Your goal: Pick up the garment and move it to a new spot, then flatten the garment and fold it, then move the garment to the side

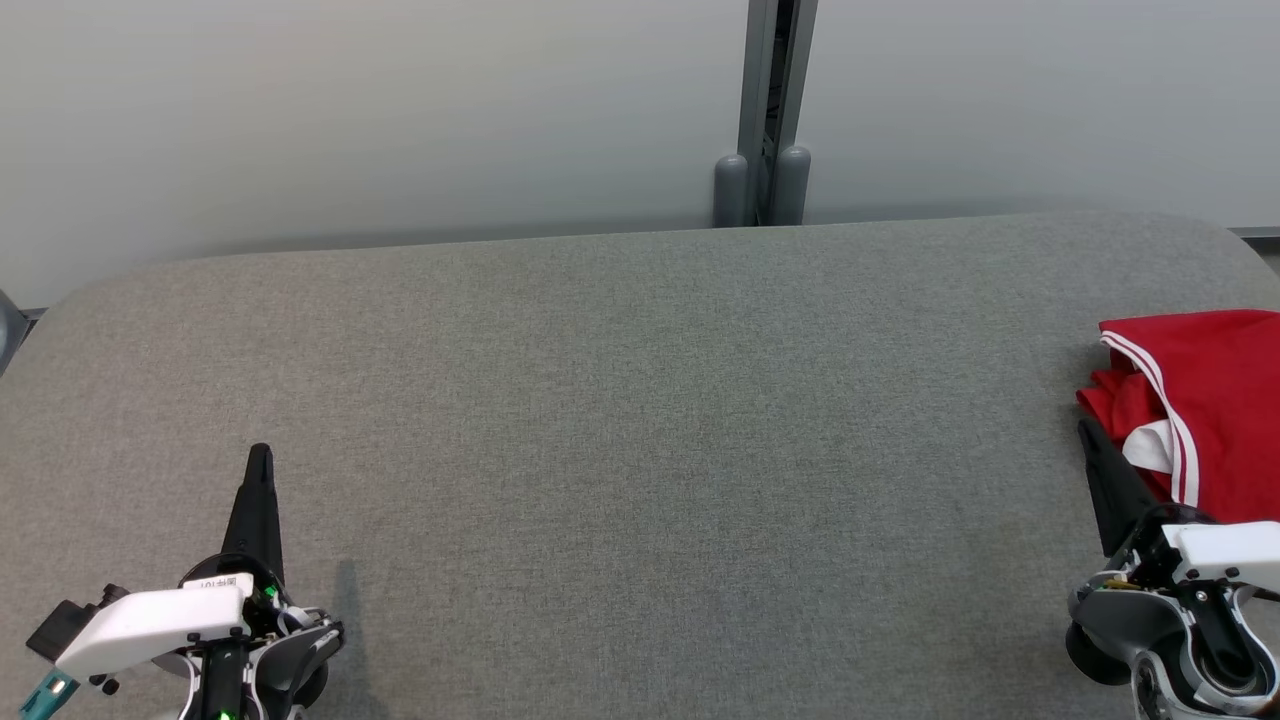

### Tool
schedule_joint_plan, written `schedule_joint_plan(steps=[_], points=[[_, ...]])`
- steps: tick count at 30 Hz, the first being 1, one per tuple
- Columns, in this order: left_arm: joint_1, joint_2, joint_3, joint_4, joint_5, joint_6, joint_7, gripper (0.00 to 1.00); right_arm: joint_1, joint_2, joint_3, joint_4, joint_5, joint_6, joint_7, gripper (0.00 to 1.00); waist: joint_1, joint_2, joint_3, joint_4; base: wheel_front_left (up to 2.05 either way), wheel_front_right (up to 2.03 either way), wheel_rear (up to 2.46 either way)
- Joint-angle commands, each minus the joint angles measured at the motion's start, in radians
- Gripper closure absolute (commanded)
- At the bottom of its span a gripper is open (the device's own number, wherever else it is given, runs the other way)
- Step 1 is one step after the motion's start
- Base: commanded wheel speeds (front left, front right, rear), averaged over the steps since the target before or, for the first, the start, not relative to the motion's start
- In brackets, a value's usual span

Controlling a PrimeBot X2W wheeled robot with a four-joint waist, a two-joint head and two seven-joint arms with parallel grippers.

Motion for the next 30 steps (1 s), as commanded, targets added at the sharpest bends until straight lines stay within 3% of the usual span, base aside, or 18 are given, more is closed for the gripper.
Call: schedule_joint_plan(steps=[1,30], points=[[-0.019,0.002,0.003,0.000,-0.003,-0.005,0.003,1.00,-0.009,-0.009,0.001,0.000,0.003,0.001,0.004,1.00,0.0000,0.0000,0.000,0.000,0.00,0.00,0.00],[-0.019,0.002,0.002,0.000,-0.003,-0.005,0.003,1.00,-0.009,-0.009,0.002,0.000,0.004,0.001,0.003,1.00,0.0000,0.0000,0.000,0.000,0.00,0.00,0.00]])
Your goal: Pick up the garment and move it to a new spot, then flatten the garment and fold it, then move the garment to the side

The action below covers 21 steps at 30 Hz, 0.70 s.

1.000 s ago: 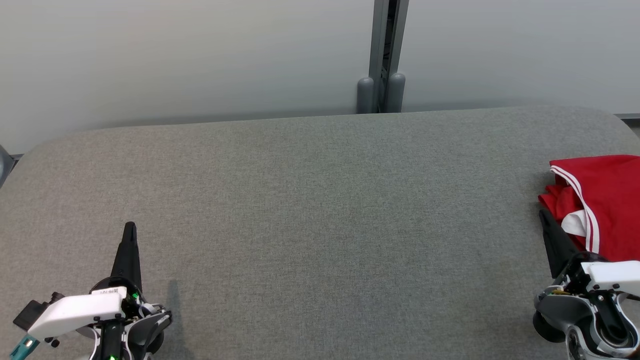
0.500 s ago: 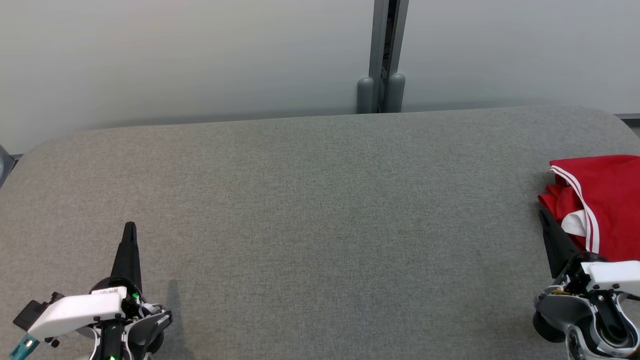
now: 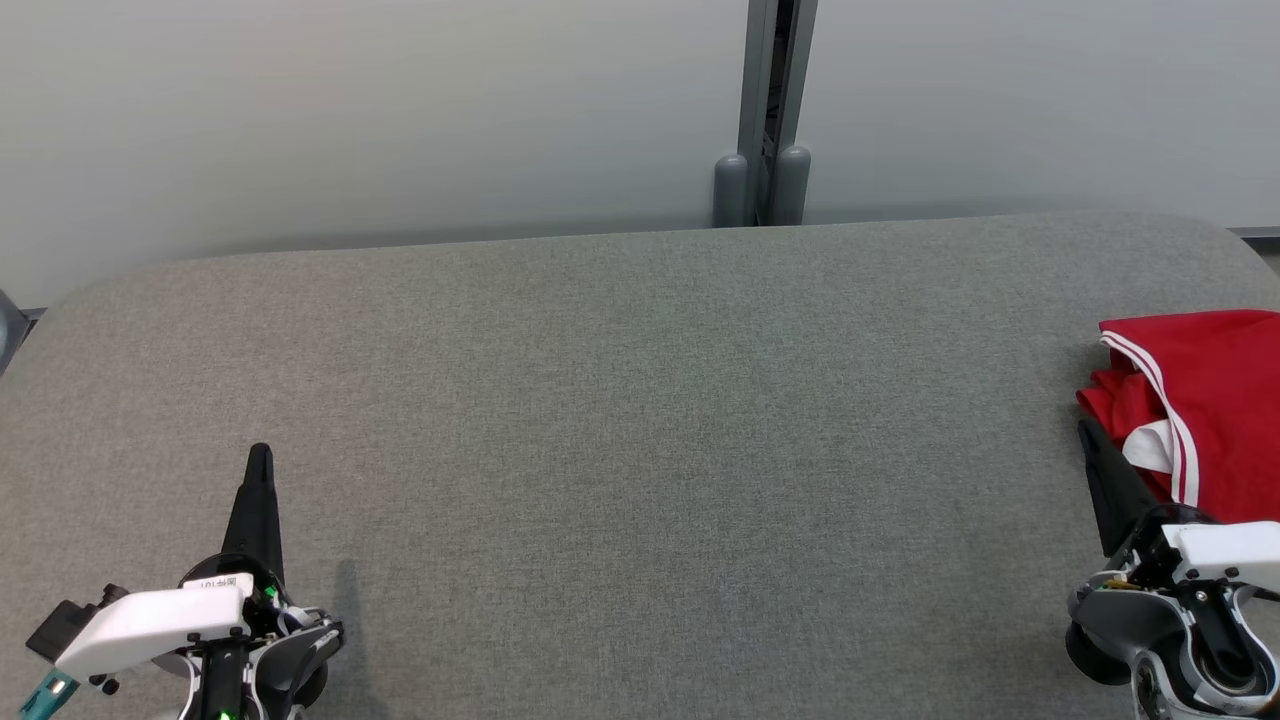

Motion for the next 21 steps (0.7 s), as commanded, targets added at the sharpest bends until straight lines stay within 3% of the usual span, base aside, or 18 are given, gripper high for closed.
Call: schedule_joint_plan(steps=[1,21], points=[[-0.019,0.002,0.002,0.000,-0.003,-0.005,0.003,1.00,-0.009,-0.009,0.001,0.000,0.004,0.001,0.003,1.00,0.0000,0.0000,0.000,0.000,0.00,0.00,0.00],[-0.019,0.002,0.002,0.000,-0.003,-0.005,0.003,1.00,-0.009,-0.010,0.002,0.000,0.004,0.001,0.003,1.00,0.0000,0.0000,0.000,0.000,0.00,0.00,0.00]])
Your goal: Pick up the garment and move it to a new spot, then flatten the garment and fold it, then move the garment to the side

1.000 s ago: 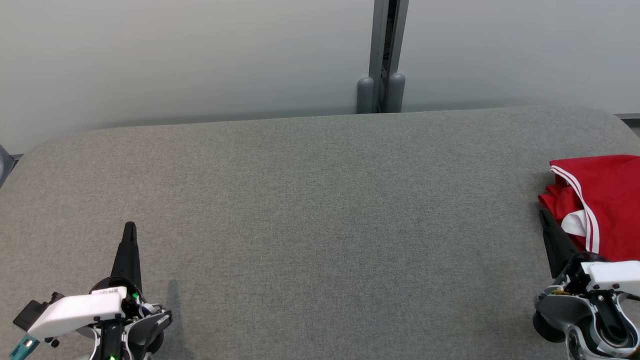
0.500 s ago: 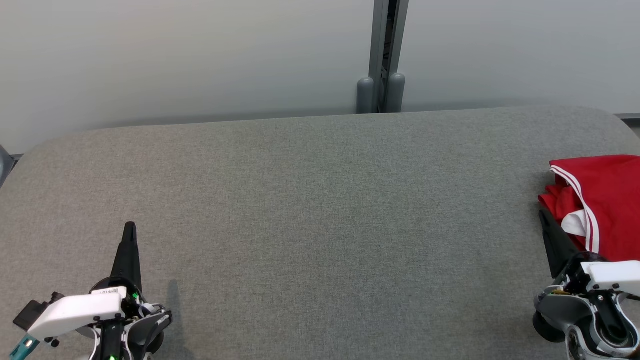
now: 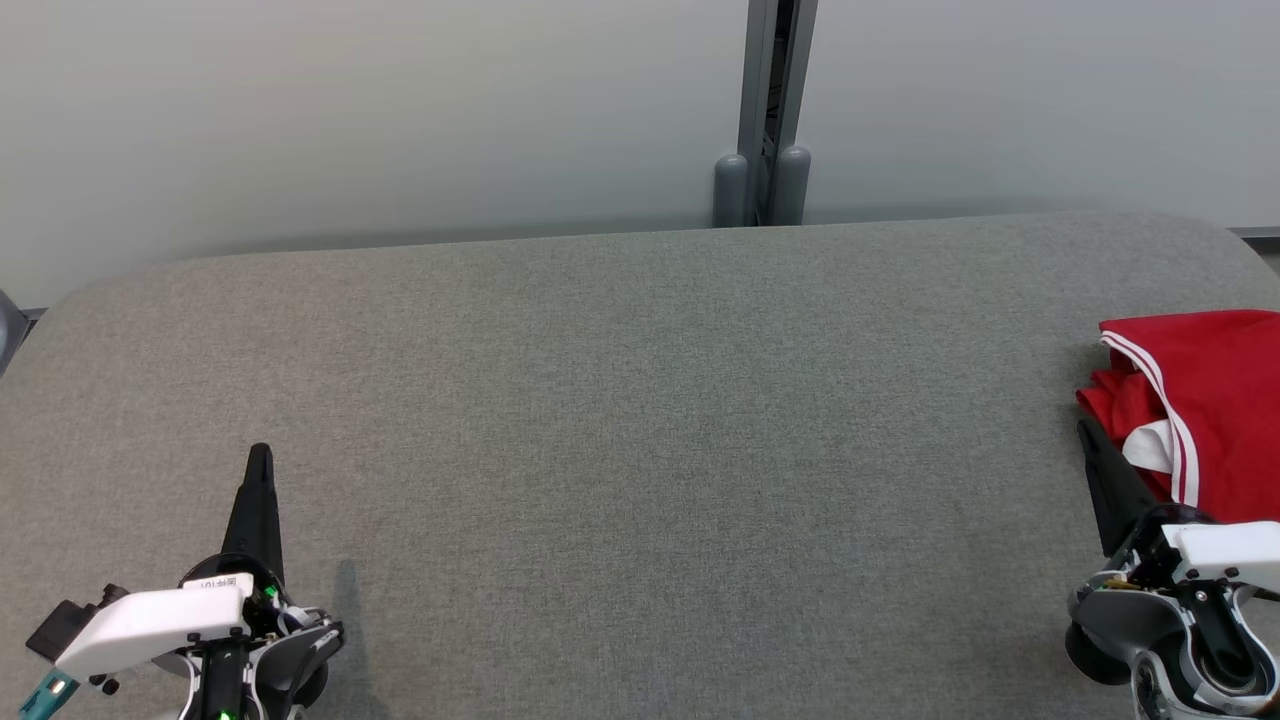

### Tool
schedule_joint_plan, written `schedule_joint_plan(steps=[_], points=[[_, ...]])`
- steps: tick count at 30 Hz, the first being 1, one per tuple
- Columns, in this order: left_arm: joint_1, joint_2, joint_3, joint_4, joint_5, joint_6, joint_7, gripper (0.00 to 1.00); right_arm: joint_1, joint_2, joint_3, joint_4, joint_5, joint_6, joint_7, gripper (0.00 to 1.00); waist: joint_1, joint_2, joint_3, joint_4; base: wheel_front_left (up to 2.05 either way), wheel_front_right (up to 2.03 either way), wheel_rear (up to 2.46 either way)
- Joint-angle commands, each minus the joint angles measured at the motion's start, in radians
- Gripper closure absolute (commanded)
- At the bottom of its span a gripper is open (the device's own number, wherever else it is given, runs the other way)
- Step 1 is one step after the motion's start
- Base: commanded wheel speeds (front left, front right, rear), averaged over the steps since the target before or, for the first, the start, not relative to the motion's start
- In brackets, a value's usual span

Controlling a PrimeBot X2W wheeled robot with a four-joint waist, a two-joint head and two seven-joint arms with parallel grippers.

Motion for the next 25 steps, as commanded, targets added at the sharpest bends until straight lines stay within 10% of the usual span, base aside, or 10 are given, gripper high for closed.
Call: schedule_joint_plan(steps=[1,25], points=[[-0.019,0.002,0.002,0.000,-0.003,-0.005,0.003,1.00,-0.009,-0.010,0.002,0.000,0.004,0.001,0.003,1.00,0.0000,0.0000,0.000,0.000,0.00,0.00,0.00],[-0.019,0.002,0.002,0.000,-0.003,-0.005,0.003,1.00,-0.009,-0.010,0.002,0.000,0.004,0.001,0.003,1.00,0.0000,0.0000,0.000,0.000,0.00,0.00,0.00]])
